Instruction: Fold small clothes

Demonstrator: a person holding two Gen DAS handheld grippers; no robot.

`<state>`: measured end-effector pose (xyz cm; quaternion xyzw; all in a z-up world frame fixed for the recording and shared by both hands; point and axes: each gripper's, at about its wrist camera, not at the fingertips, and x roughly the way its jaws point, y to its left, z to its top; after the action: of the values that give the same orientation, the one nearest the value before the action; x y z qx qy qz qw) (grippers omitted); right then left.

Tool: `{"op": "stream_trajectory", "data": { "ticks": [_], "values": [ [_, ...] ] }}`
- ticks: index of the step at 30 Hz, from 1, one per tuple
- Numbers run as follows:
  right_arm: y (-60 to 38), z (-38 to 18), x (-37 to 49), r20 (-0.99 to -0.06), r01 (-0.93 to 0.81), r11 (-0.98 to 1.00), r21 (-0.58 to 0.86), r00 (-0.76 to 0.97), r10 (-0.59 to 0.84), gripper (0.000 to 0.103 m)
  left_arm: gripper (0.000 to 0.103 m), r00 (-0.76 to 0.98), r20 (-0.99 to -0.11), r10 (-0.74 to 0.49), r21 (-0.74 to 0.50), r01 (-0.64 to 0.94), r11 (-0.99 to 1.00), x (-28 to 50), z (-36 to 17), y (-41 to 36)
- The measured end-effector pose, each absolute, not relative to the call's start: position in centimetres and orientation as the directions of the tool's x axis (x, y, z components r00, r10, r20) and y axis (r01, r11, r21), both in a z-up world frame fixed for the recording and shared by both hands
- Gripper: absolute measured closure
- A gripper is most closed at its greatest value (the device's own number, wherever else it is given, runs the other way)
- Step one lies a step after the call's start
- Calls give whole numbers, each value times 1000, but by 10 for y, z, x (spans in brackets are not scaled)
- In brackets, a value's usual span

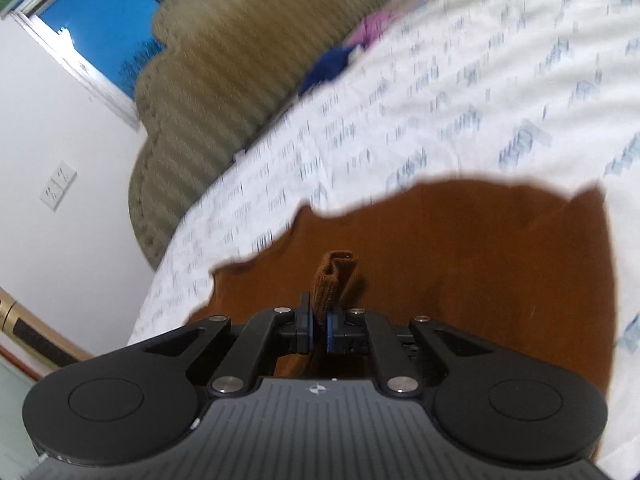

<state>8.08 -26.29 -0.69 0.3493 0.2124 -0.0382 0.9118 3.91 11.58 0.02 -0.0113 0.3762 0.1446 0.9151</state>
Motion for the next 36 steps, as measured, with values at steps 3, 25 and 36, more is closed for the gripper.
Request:
{"op": "stream_trajectory", "data": {
  "ticks": [3,25,36],
  "values": [
    [-273,0,67,-381,249,760,600,924,-2,91,0,664,-697,271,96,-287,953,42,-3,117],
    [-225,17,40,-400,233,953,192,906,-140,64,0,686,-716,129,33,-151,988,18,-8,82],
    [-205,16,39,-547,117,981,154,837,-14,7,0,684,-722,102,26,-120,992,7,-9,80]
  ]
}}
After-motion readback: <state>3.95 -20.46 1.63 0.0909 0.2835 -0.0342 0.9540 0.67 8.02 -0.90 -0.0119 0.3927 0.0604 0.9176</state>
